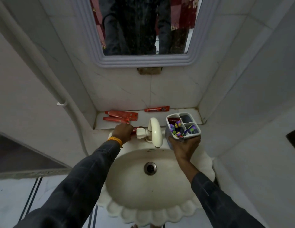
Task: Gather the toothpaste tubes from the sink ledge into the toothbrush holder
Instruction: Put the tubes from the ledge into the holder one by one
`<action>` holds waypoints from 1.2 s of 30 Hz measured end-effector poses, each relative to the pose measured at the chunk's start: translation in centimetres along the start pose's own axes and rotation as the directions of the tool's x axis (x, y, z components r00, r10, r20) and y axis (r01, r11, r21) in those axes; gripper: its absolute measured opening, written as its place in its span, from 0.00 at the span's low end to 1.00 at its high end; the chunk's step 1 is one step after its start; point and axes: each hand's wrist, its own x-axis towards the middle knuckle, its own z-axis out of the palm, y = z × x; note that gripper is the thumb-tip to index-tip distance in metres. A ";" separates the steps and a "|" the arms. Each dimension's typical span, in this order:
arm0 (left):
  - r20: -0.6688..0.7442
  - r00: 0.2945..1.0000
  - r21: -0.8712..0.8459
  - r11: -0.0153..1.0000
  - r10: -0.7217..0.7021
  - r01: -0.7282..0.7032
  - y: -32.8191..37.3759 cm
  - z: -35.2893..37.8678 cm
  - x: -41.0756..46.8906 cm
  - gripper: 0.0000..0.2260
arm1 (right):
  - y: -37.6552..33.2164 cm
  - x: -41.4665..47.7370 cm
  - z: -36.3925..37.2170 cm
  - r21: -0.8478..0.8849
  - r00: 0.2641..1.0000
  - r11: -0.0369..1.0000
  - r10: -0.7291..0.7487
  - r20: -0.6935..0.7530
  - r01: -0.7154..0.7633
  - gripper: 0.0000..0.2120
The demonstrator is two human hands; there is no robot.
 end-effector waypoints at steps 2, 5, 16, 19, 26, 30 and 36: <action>-0.016 0.999 0.038 0.999 0.028 -0.028 0.5 0.3 0.0 0.14 | 0.0 -0.1 0.0 0.009 1.000 1.000 -0.007 0.005 0.007 0.59; -0.027 0.998 0.060 0.997 0.055 -0.054 0.7 0.5 -0.4 0.19 | 0.0 -0.1 -0.1 -0.006 1.000 1.000 -0.031 0.004 0.031 0.59; -0.317 0.943 -0.490 0.869 -0.102 -0.070 -3.6 -11.2 -0.9 0.08 | 0.1 -0.2 0.0 0.016 0.997 0.997 -0.073 -0.008 0.074 0.64; -0.420 0.907 -0.609 0.749 -0.023 -0.263 -1.8 -16.4 -1.2 0.08 | -0.5 -0.2 0.0 0.004 0.999 0.999 -0.036 -0.005 0.036 0.64; -0.406 0.851 -0.429 0.753 0.333 -0.499 4.6 -18.7 0.4 0.07 | 0.1 0.0 0.2 -0.059 1.000 0.998 -0.001 -0.019 -0.001 0.60; -0.323 0.851 -0.342 0.788 0.413 -0.512 6.6 -17.0 1.4 0.06 | 1.0 0.5 0.5 -0.028 0.997 0.998 -0.058 -0.044 0.057 0.62; -0.229 0.843 0.004 0.867 0.486 -0.499 10.0 -14.8 3.0 0.08 | 0.2 -0.1 0.5 -0.078 0.998 0.996 -0.038 -0.042 0.034 0.59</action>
